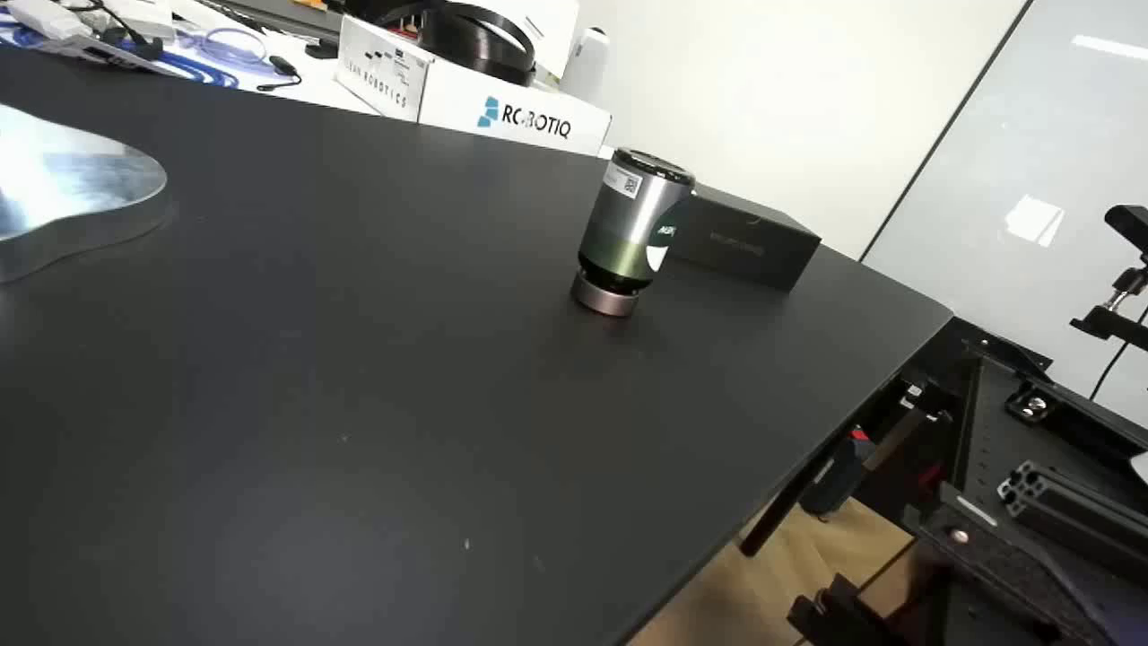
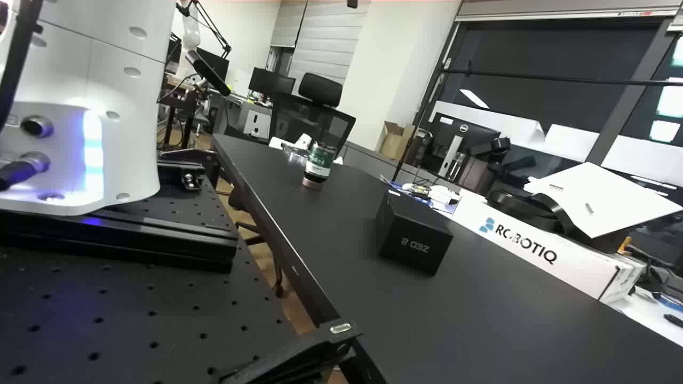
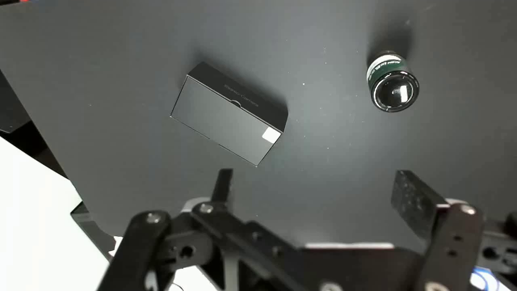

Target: Move the bottle to the right

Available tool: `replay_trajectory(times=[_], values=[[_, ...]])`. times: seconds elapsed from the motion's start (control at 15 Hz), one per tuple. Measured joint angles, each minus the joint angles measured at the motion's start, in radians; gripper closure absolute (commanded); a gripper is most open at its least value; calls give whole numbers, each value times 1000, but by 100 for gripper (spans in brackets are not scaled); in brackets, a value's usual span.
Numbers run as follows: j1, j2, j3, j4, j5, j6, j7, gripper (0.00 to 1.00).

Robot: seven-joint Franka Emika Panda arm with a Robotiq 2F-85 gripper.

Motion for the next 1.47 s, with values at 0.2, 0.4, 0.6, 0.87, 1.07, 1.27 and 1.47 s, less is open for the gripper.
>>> replay_trajectory(times=[0.2,0.4,0.6,0.87,1.07,1.27,1.47], values=[[0,0,0,0,0,2,0,0],[0,0,0,0,0,3,0,0],[3,12,1,-3,3,17,7,0],[7,114,36,-17,43,114,79,0],[13,240,77,-18,59,203,204,0],[32,374,102,-17,51,309,308,0],[61,505,98,-16,37,448,368,0]])
